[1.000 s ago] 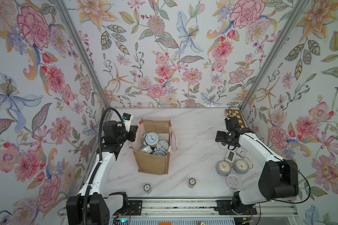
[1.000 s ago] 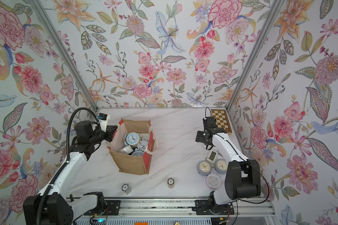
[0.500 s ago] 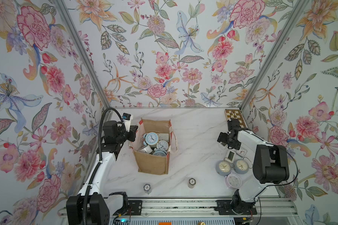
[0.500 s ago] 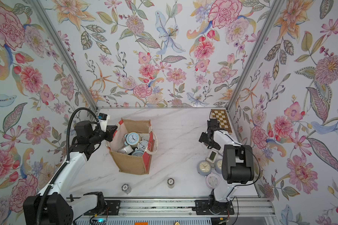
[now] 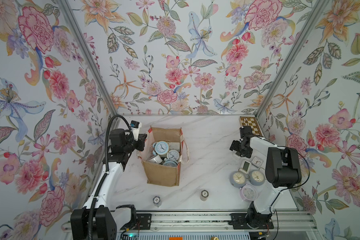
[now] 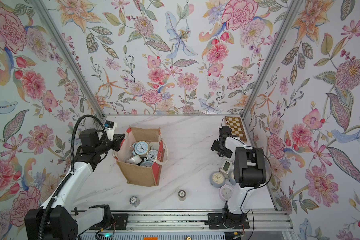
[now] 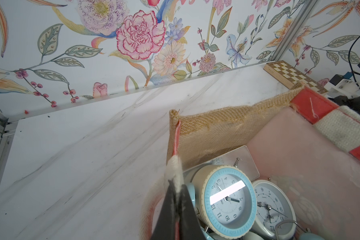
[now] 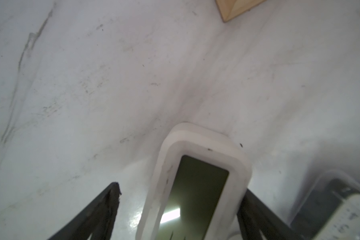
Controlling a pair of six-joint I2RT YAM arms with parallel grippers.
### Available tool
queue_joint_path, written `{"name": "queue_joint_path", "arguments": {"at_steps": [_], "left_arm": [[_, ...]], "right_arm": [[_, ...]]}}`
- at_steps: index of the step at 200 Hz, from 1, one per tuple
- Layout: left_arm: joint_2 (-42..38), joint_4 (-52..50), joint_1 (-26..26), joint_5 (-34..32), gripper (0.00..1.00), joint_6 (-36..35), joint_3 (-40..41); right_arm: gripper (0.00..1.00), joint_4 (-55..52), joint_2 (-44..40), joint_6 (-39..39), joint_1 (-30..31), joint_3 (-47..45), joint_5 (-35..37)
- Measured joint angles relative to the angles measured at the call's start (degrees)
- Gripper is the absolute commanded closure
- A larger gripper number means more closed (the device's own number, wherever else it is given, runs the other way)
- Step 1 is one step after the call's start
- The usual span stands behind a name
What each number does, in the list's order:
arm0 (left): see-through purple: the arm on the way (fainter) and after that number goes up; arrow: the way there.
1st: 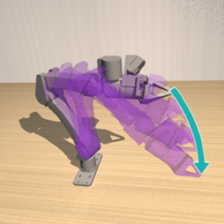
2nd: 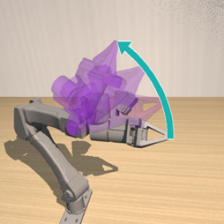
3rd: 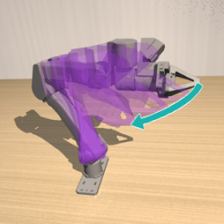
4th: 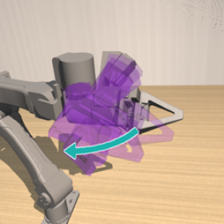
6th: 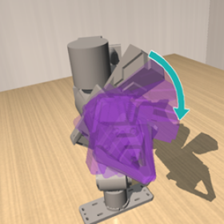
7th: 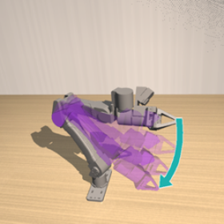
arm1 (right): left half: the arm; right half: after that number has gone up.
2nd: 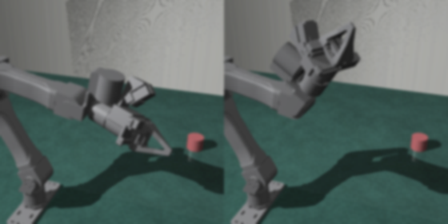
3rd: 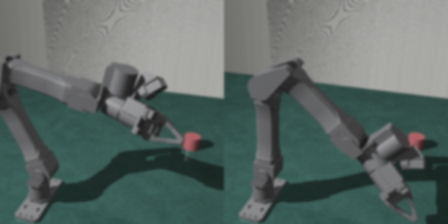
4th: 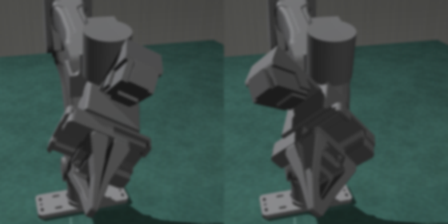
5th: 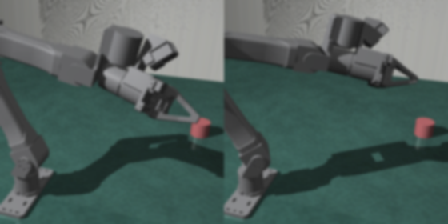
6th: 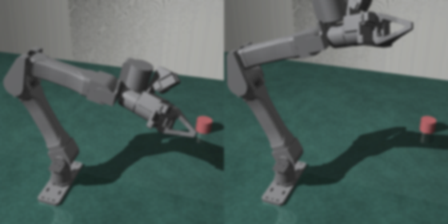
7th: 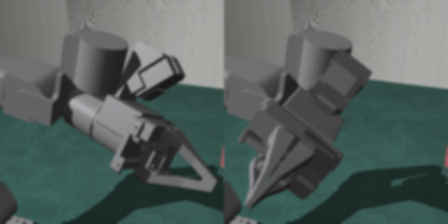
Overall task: Put the alarm clock into the canvas bag
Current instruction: Pick up the alarm from the center of the board.
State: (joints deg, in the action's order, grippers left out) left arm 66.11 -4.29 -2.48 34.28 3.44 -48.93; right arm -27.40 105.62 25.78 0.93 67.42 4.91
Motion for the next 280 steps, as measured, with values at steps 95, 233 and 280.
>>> {"name": "queue_joint_path", "arguments": {"at_steps": [95, 233, 280], "left_arm": [[0.0, 0.0, 0.0, 0.0, 0.99, 0.0, 0.0], [0.0, 0.0, 0.0, 0.0, 1.00, 0.0, 0.0], [0.0, 0.0, 0.0, 0.0, 1.00, 0.0, 0.0]], "right_arm": [[0.29, 0.1, 1.3, -1.6, 2.6, 0.9, 0.0], [0.49, 0.0, -1.7, -3.0, 4.0, 1.3, -3.0], [0.51, -0.5, -6.9, -3.0, 6.6, 4.3, -4.3]]}}
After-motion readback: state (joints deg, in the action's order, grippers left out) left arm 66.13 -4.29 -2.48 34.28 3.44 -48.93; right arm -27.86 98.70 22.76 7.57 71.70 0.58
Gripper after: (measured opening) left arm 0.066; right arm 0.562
